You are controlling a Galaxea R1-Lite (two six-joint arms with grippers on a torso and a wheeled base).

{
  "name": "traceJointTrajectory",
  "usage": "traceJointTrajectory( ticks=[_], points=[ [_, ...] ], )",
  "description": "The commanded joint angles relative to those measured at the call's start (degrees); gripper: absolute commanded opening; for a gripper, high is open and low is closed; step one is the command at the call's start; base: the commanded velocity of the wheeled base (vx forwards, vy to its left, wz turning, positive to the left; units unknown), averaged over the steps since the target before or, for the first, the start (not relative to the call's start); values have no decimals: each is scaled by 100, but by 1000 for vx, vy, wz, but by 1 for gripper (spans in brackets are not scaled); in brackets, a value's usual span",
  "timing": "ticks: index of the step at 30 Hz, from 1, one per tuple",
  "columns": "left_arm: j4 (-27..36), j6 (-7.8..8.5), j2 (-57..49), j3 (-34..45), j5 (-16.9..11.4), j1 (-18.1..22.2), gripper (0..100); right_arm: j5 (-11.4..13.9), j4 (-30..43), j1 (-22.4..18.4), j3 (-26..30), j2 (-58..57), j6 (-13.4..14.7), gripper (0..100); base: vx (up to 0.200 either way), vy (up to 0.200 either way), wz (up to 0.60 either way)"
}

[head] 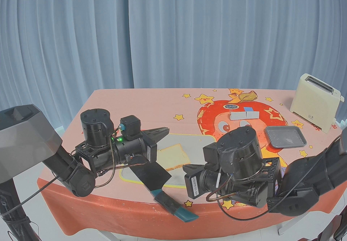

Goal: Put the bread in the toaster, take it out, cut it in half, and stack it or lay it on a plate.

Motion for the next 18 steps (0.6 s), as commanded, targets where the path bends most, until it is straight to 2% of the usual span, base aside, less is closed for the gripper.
traceJointTrajectory(
  ticks=[1, 18],
  points=[
    [1, -1, -136, 10, -1, 0, 0, -2, -30, 6, -20, -46, 6, 0, 0, 0, 0],
    [-26, -1, -145, 1, -1, 9, 0, -2, -30, 6, 7, 15, -3, 0, 0, 0, 0]
  ],
)
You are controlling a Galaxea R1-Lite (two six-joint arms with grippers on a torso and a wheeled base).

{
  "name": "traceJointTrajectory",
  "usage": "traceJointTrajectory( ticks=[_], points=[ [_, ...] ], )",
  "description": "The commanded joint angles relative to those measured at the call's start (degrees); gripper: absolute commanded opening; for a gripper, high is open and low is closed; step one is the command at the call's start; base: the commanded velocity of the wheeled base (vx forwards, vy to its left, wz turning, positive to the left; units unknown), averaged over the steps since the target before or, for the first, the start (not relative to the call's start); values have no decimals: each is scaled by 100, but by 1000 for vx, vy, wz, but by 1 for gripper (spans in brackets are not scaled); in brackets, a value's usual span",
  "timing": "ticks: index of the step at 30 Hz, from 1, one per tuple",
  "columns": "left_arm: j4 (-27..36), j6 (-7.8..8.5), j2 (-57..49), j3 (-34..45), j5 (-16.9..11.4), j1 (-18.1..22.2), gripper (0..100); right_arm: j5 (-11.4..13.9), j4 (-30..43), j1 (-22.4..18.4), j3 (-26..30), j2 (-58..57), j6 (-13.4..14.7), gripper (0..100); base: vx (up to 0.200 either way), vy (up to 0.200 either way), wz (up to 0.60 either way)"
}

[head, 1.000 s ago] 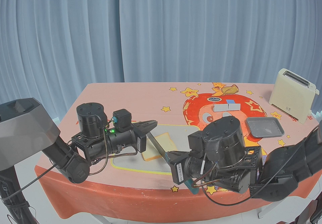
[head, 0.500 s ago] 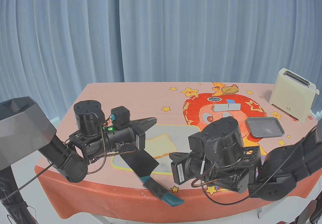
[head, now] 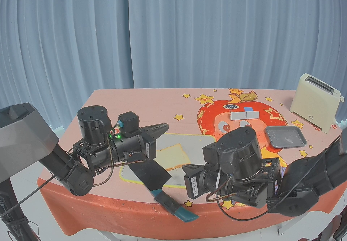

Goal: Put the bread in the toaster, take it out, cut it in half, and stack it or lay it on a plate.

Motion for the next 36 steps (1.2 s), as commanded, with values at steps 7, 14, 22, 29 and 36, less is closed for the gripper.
traceJointTrajectory(
  ticks=[7, 14, 22, 29, 36],
  points=[
    [-35, -3, -47, 25, -1, 4, 0, 1, -8, 3, 4, 7, -1, 0, 0, 0, 0],
    [-35, 6, -715, 482, -10, 285, 0, -78, -16, 3, -13, 7, 8, 0, 0, 0, 0],
    [-35, 6, -1963, 1317, -10, 1322, 0, -166, -25, 3, -57, -20, 17, 0, 0, 0, 0],
    [-35, -56, -2561, 1651, -19, 1638, 0, -175, -157, -5, 57, -178, 26, 0, 0, 0, 0],
    [-35, -47, -2596, 1502, -98, 1946, 0, -228, -684, -76, 118, -239, -203, 0, 0, 0, 0]
  ],
)
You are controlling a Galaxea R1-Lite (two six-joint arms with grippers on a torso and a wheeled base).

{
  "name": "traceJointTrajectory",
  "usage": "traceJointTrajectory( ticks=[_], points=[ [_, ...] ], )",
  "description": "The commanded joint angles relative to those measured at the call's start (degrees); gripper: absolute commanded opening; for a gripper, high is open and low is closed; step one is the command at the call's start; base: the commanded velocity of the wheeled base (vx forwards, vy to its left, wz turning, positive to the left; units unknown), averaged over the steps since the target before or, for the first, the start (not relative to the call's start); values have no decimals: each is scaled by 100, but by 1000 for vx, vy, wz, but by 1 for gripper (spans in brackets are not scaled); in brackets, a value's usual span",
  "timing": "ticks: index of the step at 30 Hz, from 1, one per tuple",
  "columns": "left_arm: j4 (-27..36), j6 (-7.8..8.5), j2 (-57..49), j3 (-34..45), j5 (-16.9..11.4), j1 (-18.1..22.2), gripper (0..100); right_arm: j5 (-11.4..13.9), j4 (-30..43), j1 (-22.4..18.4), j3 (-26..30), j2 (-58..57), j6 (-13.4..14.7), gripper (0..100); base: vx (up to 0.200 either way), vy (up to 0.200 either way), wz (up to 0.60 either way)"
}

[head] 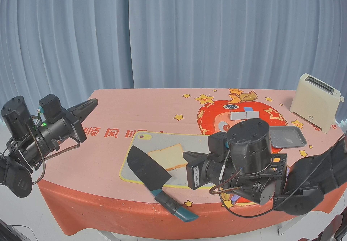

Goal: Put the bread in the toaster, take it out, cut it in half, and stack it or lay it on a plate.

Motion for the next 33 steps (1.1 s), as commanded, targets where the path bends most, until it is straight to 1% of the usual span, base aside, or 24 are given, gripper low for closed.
traceJointTrajectory(
  ticks=[1, 3, 5, 6, 9, 12, 19, 20, 24, 25, 27, 29, 33],
  points=[
    [-2, 2, -137, -55, -27, 246, 0, -67, -84, -36, 42, -81, -197, 0, 0, 0, 0],
    [-2, 19, -119, -108, -36, 431, 0, -111, -93, -36, 51, -72, -337, 0, 0, 0, 0],
    [-11, 37, -110, -125, -36, 510, 0, -128, -93, -27, 51, -81, -355, 0, 0, 0, 0],
    [-11, 19, -84, -143, -62, 624, 0, -128, -93, -9, 42, -81, -364, 0, 0, 0, 0],
    [-11, 10, -13, -169, -185, 738, 0, -128, -57, 0, 15, -169, -381, 0, 0, 0, 0],
    [-11, 10, -40, -152, -299, 765, 0, -128, 4, 17, -2, -213, -408, 0, 0, 0, 0],
    [-20, 10, -84, -143, -317, 756, 0, -128, 30, 17, 15, -98, -592, 0, 0, 0, 0],
    [-20, 10, -84, -134, -317, 756, 0, -128, 30, 0, 24, -54, -628, 100, 0, 0, 0],
    [-20, 19, -84, -108, -317, 729, 0, -128, 30, 26, 24, 51, -654, 100, 0, 0, 0],
    [-20, 28, -84, -99, -317, 721, 0, -67, 39, 105, 77, 69, -671, 100, 0, 0, 0],
    [-20, 28, -84, -90, -317, 712, 0, -84, 39, 334, 218, 130, -689, 100, 0, 0, 0],
    [-20, 37, -75, -82, -317, 712, 0, -128, 39, 465, 253, 315, -689, 100, 0, 0, 0],
    [-20, 46, -40, -55, -308, 712, 0, -146, 30, 536, 174, 710, -707, 100, 0, 0, 0]
  ],
)
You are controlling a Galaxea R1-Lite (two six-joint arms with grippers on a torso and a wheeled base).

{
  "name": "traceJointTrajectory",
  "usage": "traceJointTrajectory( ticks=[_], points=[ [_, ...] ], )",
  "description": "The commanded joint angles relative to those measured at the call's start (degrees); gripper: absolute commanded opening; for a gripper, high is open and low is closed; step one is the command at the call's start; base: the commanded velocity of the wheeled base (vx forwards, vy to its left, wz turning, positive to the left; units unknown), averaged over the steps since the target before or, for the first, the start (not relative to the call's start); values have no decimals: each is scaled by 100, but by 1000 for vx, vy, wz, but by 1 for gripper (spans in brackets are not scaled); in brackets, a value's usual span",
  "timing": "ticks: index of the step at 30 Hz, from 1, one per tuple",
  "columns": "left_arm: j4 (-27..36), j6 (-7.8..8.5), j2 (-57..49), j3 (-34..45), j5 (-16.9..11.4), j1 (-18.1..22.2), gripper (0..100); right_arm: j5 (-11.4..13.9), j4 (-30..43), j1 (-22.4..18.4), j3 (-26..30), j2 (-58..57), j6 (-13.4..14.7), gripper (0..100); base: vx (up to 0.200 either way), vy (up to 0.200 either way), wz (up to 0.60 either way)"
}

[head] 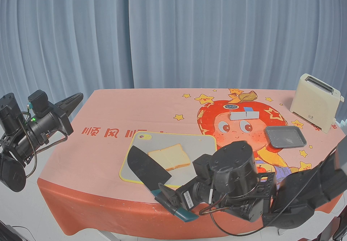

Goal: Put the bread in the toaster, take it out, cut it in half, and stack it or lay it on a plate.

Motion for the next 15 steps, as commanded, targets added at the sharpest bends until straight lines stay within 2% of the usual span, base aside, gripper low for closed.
traceJointTrajectory(
  ticks=[1, 6, 15],
  points=[
    [-1, 17, 59, 39, 10, -5, 0, -19, -16, 166, -60, 534, -23, 100, 0, 0, 0],
    [-1, 17, 68, 48, 10, -5, 0, -107, -16, 421, -113, 728, -76, 100, 0, 0, 0],
    [-1, 17, 59, 57, 10, -5, 0, -204, -16, 518, -113, 719, -137, 100, 0, 0, 0]
  ],
)
